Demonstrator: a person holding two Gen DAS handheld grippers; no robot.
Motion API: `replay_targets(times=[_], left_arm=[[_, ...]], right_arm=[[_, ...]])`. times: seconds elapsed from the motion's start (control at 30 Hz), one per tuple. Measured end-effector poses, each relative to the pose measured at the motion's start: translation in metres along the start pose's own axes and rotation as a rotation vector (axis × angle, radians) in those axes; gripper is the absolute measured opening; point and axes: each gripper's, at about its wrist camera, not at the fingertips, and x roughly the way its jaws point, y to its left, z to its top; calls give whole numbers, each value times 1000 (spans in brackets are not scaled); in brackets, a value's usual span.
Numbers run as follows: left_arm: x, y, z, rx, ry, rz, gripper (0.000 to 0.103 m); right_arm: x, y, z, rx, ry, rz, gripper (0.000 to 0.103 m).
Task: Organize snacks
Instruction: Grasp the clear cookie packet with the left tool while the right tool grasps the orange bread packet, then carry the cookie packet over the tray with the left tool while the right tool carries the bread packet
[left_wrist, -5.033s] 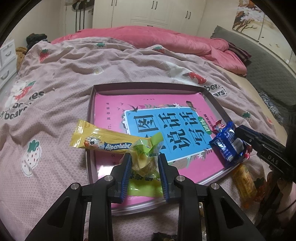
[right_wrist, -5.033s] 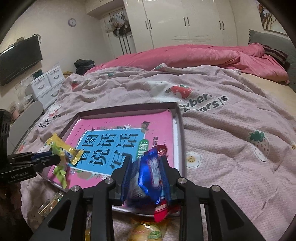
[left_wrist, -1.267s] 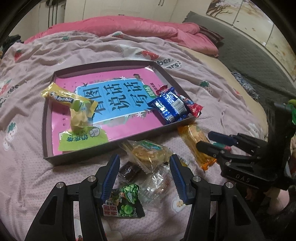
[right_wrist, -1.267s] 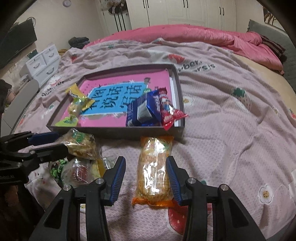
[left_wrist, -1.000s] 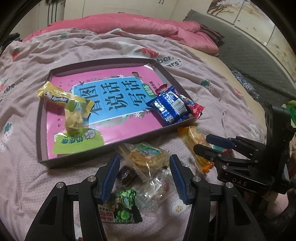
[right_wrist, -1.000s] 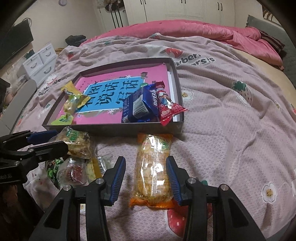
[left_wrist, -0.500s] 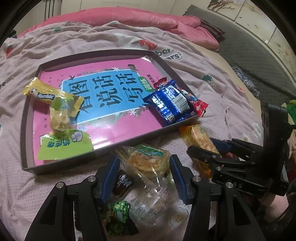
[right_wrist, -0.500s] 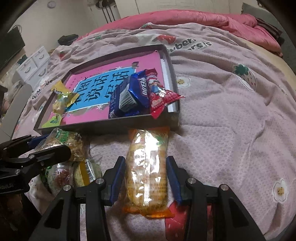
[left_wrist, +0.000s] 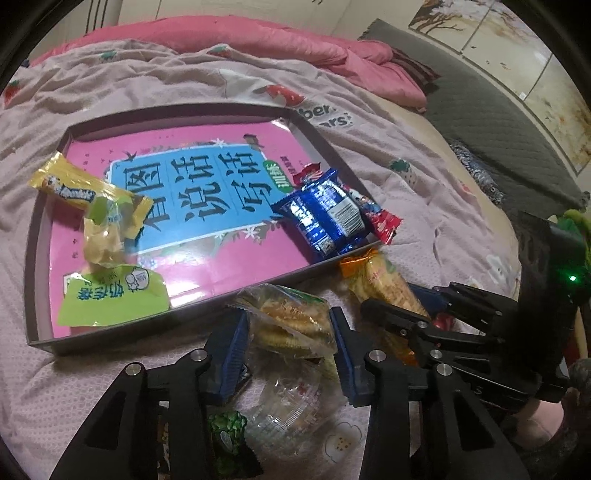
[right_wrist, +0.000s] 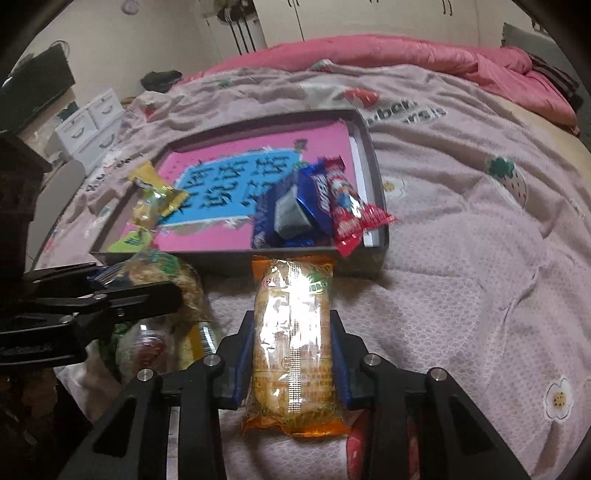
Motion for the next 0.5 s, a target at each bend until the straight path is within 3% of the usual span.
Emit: replay_targets(times=[0.5], left_arm=[[-43, 11, 7, -29, -88, -2, 43]], right_arm=[[-35, 4, 11, -4, -157, 62, 36]])
